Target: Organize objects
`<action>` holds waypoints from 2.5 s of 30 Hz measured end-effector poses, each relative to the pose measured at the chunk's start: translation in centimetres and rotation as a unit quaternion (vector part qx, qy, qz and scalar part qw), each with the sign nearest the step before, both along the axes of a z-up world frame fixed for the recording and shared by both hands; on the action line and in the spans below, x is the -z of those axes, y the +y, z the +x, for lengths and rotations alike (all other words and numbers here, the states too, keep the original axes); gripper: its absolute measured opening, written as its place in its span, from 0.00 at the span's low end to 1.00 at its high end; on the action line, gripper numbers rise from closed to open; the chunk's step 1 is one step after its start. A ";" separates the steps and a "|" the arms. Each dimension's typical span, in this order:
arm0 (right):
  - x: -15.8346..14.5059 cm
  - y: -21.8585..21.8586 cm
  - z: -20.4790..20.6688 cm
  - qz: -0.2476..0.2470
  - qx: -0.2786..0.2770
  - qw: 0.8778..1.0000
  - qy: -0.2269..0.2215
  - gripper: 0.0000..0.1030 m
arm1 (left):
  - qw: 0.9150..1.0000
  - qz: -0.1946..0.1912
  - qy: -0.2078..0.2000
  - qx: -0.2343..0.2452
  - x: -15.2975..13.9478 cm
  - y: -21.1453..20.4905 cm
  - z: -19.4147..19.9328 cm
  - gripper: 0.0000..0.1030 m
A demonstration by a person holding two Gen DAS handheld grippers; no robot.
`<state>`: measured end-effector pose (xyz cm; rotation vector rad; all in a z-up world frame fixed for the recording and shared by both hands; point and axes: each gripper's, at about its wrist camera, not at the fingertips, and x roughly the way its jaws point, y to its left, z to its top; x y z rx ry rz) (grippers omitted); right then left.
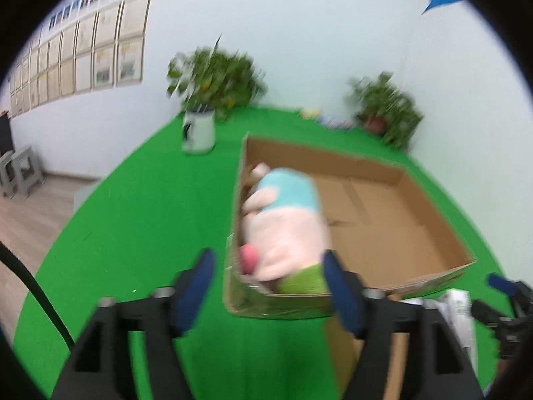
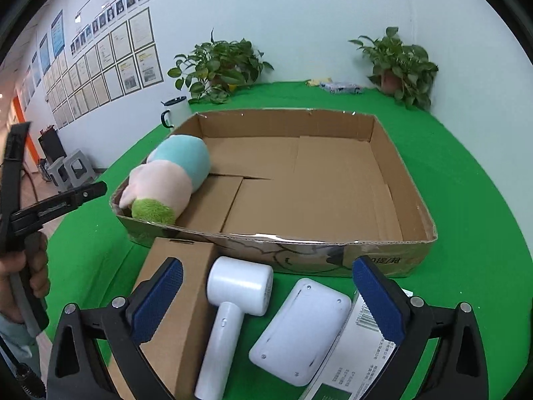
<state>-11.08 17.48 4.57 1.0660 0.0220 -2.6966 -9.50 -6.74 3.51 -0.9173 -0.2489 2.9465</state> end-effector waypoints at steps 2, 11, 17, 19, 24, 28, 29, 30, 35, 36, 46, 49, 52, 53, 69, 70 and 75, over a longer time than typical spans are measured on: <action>-0.4 -0.3 1.1 0.020 0.022 0.999 0.012 0.99 | 1.000 0.000 0.021 0.019 -1.2 1.2 1.7 0.75; -0.7 -0.1 4.6 0.028 0.023 0.999 0.022 0.99 | 0.998 -0.001 0.013 0.057 -1.8 5.1 5.1 0.75; -0.3 0.1 8.3 -0.040 -0.073 0.996 -0.009 0.99 | 0.996 0.022 -0.020 0.089 -0.3 6.0 7.5 0.75; 0.1 -0.7 10.4 -0.049 -0.126 0.991 -0.021 0.99 | 0.992 0.036 -0.047 0.110 0.9 6.2 8.1 0.75; 3.6 -3.1 13.6 -0.056 -0.178 0.979 -0.086 0.99 | 0.980 0.083 -0.126 0.129 5.4 5.9 8.3 0.74; 5.0 -4.8 14.7 -0.011 -0.164 0.981 -0.099 0.99 | 0.970 0.124 -0.154 0.144 8.0 6.0 8.8 0.73; 5.1 -4.9 14.8 -0.003 -0.161 0.982 -0.100 0.99 | 0.968 0.129 -0.155 0.149 8.2 6.1 8.8 0.73; 5.3 -5.1 14.9 0.005 -0.158 0.982 -0.102 0.99 | 0.966 0.134 -0.157 0.154 8.6 6.1 8.9 0.73; 6.3 -6.7 15.4 0.042 -0.159 0.981 -0.104 0.90 | 0.961 0.142 -0.167 0.169 9.5 6.8 9.2 0.63; 6.3 -6.9 15.5 0.044 -0.155 0.982 -0.100 0.90 | 0.961 0.143 -0.166 0.171 9.6 7.0 9.3 0.63; 6.3 -7.6 14.8 -0.039 -0.172 0.977 -0.116 0.81 | 0.963 0.162 -0.168 0.134 9.3 3.8 10.8 0.63; 6.5 -7.4 14.1 -0.101 -0.182 0.968 -0.140 0.80 | 0.961 0.187 -0.174 0.108 9.7 2.1 11.2 0.72; 6.7 -7.2 13.7 -0.144 -0.192 0.958 -0.159 0.80 | 0.957 0.204 -0.184 0.090 10.3 1.1 11.3 0.75; 6.8 -6.9 13.5 -0.155 -0.193 0.955 -0.164 0.64 | 0.960 0.195 -0.185 0.076 10.4 0.9 11.3 0.78; 6.3 -9.8 14.8 -0.027 -0.189 0.975 -0.113 0.88 | 0.958 0.187 -0.177 0.127 9.9 3.4 10.7 0.59; 6.2 -10.0 14.9 -0.016 -0.184 0.977 -0.102 0.90 | 0.958 0.187 -0.176 0.129 10.0 3.6 10.7 0.59; 6.3 -9.9 14.8 -0.006 -0.173 0.982 -0.080 0.88 | 0.957 0.191 -0.172 0.132 10.1 3.7 10.5 0.60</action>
